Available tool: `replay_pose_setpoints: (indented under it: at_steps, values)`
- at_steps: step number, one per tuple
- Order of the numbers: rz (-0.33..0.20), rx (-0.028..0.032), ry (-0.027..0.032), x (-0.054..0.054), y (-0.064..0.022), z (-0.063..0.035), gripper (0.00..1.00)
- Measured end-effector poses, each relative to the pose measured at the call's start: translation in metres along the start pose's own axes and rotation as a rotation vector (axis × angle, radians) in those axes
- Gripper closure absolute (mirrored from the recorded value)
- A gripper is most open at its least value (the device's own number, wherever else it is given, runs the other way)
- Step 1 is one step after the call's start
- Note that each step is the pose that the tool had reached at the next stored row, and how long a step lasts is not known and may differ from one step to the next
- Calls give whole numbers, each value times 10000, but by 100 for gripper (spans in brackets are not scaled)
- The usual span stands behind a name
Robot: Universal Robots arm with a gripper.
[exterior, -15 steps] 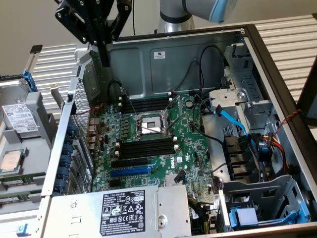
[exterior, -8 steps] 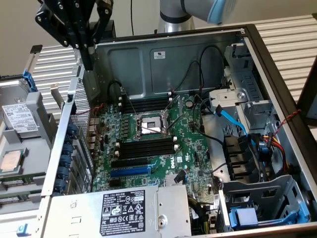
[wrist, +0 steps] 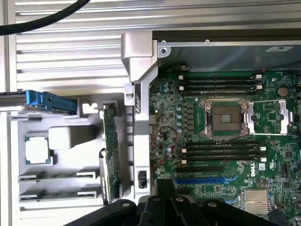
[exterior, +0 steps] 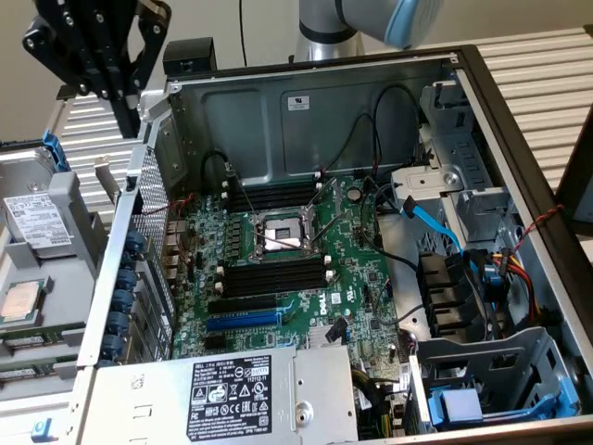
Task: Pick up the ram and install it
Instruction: 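Reach for the ram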
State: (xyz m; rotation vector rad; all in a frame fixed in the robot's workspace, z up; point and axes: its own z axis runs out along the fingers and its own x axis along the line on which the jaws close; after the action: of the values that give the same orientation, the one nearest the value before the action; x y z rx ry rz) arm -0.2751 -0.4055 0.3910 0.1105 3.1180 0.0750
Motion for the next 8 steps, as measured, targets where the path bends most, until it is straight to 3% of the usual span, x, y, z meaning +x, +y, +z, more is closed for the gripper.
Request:
replay_pose_setpoints:
  at_steps: [8]
  values:
    - [-1, 0, 1, 359, -53, -5, 89]
